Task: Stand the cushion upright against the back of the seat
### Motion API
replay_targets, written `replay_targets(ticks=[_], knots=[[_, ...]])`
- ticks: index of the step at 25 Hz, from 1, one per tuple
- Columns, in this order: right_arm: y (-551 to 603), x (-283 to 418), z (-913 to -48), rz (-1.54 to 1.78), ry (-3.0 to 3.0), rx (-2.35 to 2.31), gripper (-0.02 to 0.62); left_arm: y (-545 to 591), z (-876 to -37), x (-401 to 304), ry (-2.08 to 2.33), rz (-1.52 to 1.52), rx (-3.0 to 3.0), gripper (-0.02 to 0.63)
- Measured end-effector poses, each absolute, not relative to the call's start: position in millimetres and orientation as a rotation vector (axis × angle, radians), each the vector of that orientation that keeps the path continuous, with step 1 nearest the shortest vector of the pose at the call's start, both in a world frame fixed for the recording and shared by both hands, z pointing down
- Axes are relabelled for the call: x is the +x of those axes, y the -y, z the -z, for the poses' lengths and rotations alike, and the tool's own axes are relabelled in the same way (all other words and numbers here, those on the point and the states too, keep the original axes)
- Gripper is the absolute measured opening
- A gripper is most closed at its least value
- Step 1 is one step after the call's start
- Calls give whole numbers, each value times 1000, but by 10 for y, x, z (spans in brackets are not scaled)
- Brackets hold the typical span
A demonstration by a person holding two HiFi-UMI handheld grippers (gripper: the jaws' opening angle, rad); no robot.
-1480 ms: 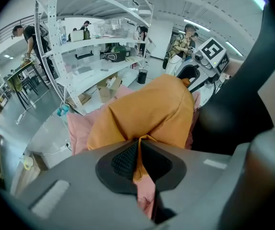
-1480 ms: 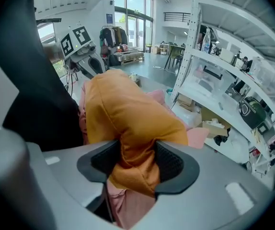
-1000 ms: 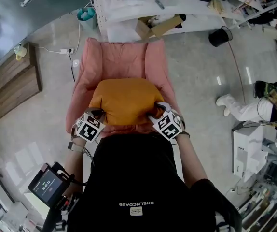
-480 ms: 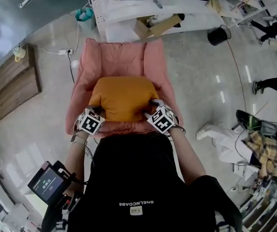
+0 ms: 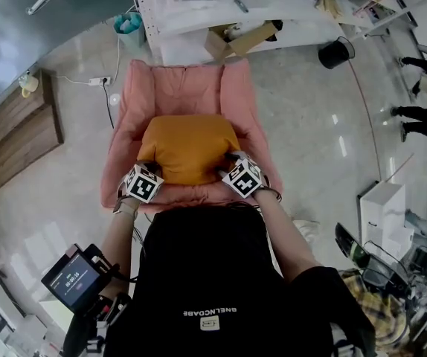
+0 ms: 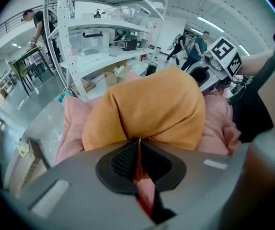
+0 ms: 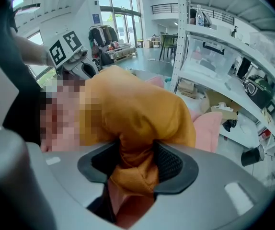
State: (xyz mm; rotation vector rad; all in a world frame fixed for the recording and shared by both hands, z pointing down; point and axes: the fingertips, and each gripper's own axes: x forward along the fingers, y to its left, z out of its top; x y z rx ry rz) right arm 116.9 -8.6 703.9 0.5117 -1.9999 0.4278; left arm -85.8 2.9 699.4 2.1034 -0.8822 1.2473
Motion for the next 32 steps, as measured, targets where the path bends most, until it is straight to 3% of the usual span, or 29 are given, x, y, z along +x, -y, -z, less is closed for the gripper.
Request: replay_targets(ticks=[22,32], knots=[[305,1201,-7561,-416,1903,535,236,132,-7435,-784,849,-1247,2073,27],[-4,1288,-6991,-520,1905,450,157,-214,-6923,-908,785,-1094,2015,26]])
